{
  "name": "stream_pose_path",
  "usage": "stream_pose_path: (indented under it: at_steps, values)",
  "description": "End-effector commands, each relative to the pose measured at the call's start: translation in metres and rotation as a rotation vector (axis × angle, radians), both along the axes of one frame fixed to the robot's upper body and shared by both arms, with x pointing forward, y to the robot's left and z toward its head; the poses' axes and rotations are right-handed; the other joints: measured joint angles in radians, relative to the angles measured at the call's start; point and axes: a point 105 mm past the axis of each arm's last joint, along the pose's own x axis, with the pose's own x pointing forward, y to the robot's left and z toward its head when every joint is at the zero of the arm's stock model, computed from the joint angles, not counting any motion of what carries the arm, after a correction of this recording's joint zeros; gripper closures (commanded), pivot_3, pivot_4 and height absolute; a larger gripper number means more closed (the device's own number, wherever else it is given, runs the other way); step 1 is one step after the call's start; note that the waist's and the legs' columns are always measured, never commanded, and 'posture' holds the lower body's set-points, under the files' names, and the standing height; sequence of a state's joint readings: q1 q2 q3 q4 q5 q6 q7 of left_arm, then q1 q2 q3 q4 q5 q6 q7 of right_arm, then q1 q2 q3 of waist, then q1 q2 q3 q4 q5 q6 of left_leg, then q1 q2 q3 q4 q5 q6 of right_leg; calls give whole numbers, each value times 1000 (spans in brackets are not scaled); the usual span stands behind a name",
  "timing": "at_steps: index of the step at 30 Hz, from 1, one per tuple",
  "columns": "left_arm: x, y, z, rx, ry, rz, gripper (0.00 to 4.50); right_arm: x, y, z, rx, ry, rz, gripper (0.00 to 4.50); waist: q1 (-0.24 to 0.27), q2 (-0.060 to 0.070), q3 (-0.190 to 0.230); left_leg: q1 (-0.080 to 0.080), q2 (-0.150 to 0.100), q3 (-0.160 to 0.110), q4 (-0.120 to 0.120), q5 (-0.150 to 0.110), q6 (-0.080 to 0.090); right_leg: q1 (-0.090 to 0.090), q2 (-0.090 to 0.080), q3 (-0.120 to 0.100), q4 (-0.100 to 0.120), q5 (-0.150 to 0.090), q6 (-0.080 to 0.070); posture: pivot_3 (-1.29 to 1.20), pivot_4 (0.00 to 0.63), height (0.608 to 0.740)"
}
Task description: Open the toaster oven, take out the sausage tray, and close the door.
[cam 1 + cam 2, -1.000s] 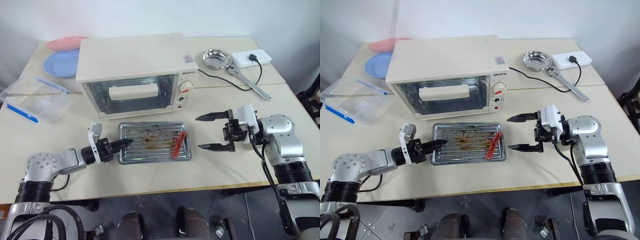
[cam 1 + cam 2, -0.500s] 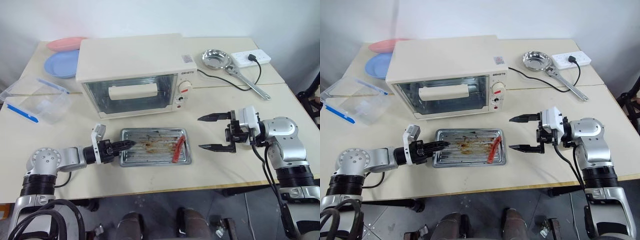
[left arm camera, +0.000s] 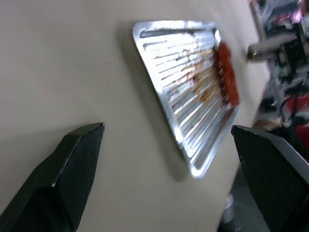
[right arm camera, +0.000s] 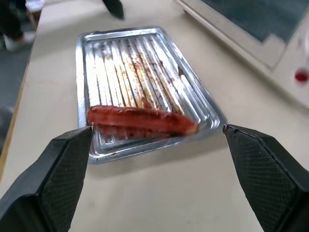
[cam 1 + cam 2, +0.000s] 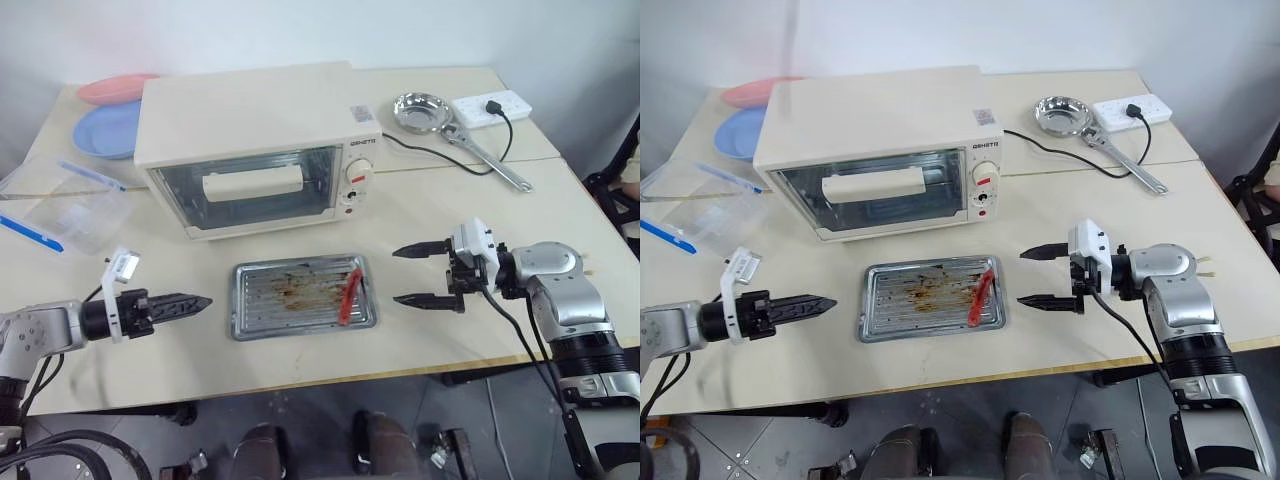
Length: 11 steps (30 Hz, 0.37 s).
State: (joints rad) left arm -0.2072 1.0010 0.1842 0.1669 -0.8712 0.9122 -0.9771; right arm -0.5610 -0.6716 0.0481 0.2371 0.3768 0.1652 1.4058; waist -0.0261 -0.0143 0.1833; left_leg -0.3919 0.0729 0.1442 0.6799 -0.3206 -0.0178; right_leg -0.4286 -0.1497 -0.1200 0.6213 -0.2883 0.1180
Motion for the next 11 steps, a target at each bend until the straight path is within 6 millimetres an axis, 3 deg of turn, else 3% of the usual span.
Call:
stream_pose_path:
  at_steps: [1,4,8,11]
  values:
    - [3,12,18,124,-299,-19,16,-2,3,5,8,16,-48,0,-1,0,0,0,1,1,0,0,0,-1,0,0,0,0,0,0,150,740]
    - [-5,18,25,111,-463,-32,16,-11,3,-3,-10,-21,-51,0,-1,0,0,1,1,2,-1,-1,1,-1,0,0,-1,0,0,0,150,740]
    - [-20,25,2,222,-409,-108,16,-13,-2,-14,-4,38,-84,0,-1,0,0,1,1,5,0,-2,2,-1,0,0,-1,0,0,0,150,740]
    - [-25,28,-1,226,-405,-125,16,-10,-5,-19,10,53,-129,0,-2,0,0,2,2,5,1,-2,3,-1,0,0,0,0,0,0,150,740]
